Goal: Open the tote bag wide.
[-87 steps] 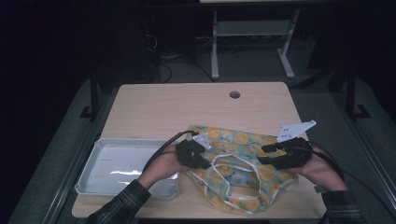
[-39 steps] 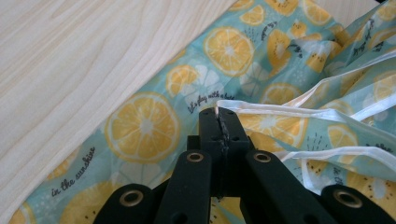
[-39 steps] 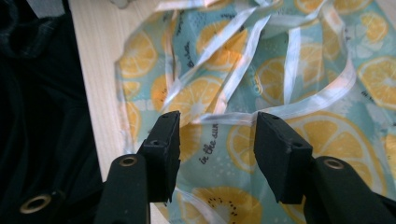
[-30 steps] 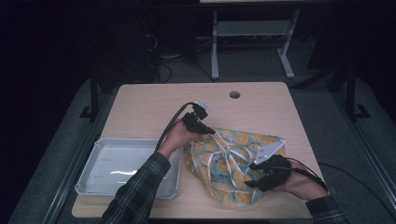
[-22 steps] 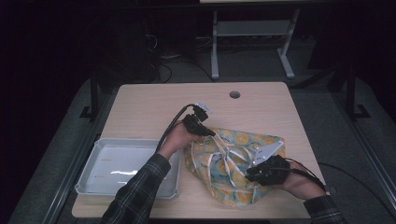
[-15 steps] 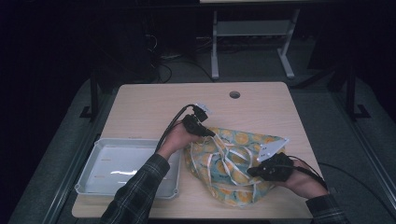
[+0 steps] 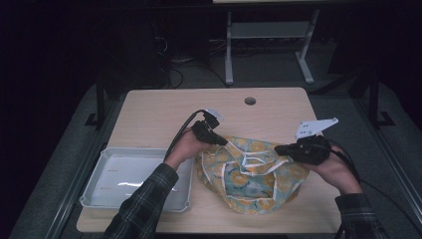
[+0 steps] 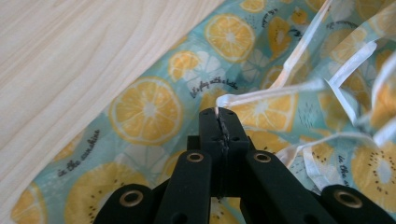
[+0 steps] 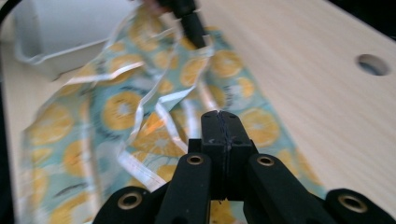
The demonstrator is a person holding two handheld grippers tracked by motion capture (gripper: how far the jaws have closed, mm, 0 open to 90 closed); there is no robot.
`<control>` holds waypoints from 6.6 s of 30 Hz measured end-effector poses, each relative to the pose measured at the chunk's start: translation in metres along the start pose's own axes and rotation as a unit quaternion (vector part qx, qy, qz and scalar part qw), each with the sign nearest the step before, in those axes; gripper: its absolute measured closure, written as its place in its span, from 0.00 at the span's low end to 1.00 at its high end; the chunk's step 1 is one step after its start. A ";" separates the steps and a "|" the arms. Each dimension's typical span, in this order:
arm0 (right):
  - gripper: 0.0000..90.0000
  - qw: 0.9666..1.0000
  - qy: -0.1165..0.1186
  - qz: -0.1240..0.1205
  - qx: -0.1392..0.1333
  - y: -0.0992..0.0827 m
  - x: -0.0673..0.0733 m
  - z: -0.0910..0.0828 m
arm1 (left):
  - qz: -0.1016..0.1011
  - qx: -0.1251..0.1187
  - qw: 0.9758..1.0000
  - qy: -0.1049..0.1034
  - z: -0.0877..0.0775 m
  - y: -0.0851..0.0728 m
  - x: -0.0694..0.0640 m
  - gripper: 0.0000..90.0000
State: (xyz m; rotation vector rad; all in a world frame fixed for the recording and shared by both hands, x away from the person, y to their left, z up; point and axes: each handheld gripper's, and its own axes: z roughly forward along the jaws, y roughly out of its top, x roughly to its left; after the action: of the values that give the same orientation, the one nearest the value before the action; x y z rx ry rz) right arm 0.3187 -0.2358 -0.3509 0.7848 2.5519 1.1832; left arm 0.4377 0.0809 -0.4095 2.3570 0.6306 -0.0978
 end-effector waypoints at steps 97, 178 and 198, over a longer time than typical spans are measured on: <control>0.98 0.987 -0.015 0.023 0.160 -0.030 -0.014 0.053 | 0.094 0.083 0.992 0.014 -0.005 -0.014 -0.048 0.99; 0.98 0.979 0.084 0.009 0.183 -0.089 0.059 0.043 | 0.105 0.150 0.981 -0.068 0.015 -0.080 -0.105 0.99; 0.97 0.978 0.079 -0.002 0.192 -0.091 0.062 0.048 | 0.100 0.088 0.989 -0.068 -0.031 -0.069 -0.109 0.77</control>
State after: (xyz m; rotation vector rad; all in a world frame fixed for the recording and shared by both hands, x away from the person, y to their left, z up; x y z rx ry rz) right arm 0.2529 -0.2193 -0.4494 0.7871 2.9612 0.7855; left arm 0.3064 0.1002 -0.4017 2.5429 0.3289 -0.2317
